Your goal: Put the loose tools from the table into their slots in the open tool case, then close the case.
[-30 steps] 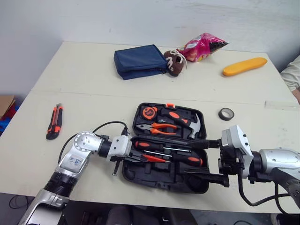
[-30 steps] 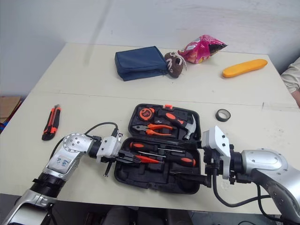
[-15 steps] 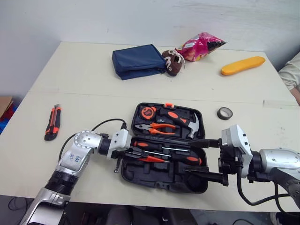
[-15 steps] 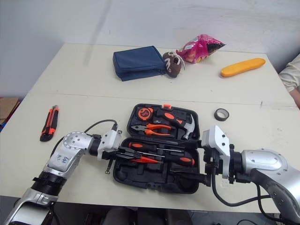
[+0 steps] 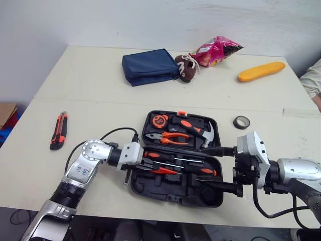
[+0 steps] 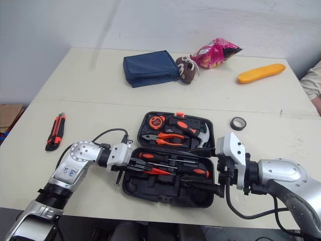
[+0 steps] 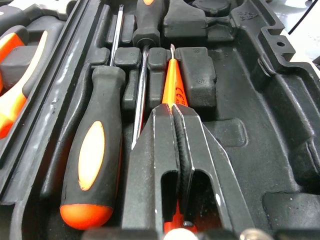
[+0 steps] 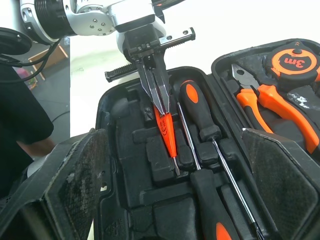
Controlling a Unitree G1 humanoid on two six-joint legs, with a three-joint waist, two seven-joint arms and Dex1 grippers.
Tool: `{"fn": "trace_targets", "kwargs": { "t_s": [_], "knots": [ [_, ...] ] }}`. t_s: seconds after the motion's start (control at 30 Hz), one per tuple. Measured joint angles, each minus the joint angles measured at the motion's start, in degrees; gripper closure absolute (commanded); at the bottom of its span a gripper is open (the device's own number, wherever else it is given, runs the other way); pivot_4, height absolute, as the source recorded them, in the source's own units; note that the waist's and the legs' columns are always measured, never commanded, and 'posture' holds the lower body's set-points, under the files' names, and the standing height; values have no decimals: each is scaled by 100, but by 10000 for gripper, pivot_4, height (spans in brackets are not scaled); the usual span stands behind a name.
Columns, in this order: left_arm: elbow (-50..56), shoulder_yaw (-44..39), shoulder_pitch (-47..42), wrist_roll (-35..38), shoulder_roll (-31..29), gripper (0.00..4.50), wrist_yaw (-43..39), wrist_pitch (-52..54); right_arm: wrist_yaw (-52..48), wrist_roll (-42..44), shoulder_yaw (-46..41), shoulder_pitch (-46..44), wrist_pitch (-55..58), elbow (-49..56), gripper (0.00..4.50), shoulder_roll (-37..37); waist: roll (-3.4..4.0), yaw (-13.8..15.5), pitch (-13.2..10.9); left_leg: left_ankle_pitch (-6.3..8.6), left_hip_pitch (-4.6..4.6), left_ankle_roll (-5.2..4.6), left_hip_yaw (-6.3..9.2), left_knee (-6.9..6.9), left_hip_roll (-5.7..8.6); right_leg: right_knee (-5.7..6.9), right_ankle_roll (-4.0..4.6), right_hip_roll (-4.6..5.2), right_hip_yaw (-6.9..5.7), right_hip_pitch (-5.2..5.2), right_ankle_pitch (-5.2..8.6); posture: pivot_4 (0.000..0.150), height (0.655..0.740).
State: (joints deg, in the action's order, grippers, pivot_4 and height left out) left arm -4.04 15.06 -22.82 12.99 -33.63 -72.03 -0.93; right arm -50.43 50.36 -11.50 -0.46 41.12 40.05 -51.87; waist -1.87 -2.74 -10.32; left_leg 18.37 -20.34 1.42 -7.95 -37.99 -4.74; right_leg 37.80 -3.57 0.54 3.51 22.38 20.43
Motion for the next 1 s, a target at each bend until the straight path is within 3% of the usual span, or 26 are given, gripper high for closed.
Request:
{"fn": "trace_targets", "kwargs": {
  "t_s": [0.3, 0.8, 0.97, 1.0],
  "knots": [
    [79, 21, 55, 4, -107, 44844, -4, 231, 7, 55, 0, -4, 16, 0, 0, 4, 5, -27, 31, 0, 4, 0, 1, 5, -1, 0, 0, -1, 1, -2, 0, 1500, 7400],
    [-254, 333, -152, -290, -248, 44844, 123, -493, 34, 65, -1, 40, 16, 1, 0, 9, 32, -33, 112, 11, 35, -21, 7, 38, 0, -23, 4, 0, -1, -43, 2, 1500, 7400],
    [208, -237, 414, 585, -359, 44844, 134, 751, 95, 63, -18, 17, -2, -4, 0, 91, 20, -105, 105, 7, 58, -11, 3, 82, -4, -30, 15, -2, -2, -42, 8, 1500, 7400],
    [392, -445, 578, 785, -393, 42426, 269, 1128, 115, 68, -20, -73, -5, -22, 0, 124, 16, -110, 100, 3, 47, -5, 6, 82, -5, -25, 17, -4, -4, -23, 9, 1500, 7400]
  ]
}}
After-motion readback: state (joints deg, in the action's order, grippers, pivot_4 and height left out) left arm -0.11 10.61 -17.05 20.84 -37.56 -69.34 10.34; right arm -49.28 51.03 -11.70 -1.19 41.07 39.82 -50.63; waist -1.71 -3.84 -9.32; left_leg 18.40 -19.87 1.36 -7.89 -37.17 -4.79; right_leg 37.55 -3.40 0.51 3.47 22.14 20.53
